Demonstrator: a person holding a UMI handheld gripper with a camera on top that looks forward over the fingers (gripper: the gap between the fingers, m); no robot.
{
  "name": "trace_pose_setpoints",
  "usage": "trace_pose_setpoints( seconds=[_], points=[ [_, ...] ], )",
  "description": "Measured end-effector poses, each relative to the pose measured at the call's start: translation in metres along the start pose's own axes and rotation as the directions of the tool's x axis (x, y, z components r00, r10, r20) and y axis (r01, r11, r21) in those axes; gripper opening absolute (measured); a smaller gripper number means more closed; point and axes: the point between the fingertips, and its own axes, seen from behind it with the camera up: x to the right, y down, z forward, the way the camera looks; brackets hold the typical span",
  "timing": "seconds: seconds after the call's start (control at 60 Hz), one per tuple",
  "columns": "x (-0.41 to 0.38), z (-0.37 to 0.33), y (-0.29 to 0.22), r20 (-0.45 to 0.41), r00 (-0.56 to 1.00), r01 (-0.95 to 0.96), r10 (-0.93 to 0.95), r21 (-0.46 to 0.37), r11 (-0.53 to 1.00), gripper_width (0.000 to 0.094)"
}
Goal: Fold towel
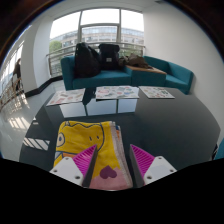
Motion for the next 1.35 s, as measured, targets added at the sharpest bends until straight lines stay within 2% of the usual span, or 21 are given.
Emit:
trace_pose_setpoints(
  seconds=[0.033, 0.067, 0.083, 0.167, 0.183, 0.25, 0.5, 0.833, 1.117, 1.35],
  points=[
    [0.009, -0.004, -0.002, 0.020, 1.000, -0.021, 0.021, 0.010, 1.000, 0.0723],
    [0.030, -0.013, -0.002, 0.033, 0.999, -0.039, 0.038, 0.012, 0.999, 0.0761],
    [0.013, -0.009, -0.004, 0.035, 0.998, -0.045, 0.044, 0.017, 0.999, 0.0765],
    [0.048, -0.036, -0.020, 0.039, 0.999, -0.025, 0.023, 0.051, 0.998, 0.0783],
    [0.032, -0.036, -0.023, 0.041, 0.999, -0.022, 0.019, 0.057, 0.998, 0.0787],
    [0.050, -0.066, -0.040, 0.063, 0.998, -0.018, 0.012, 0.089, 0.996, 0.0797],
    [0.058, -0.180, -0.045, 0.158, 0.987, -0.035, 0.012, 0.143, 0.989, 0.0798],
    [0.060, -0.282, -0.025, 0.173, 0.982, 0.036, -0.079, 0.239, 0.970, 0.0798],
    [0.072, -0.324, -0.028, 0.163, 0.982, 0.040, -0.093, 0.305, 0.952, 0.0798],
    [0.072, -0.334, -0.026, 0.154, 0.982, 0.051, -0.106, 0.324, 0.945, 0.0798]
  ],
)
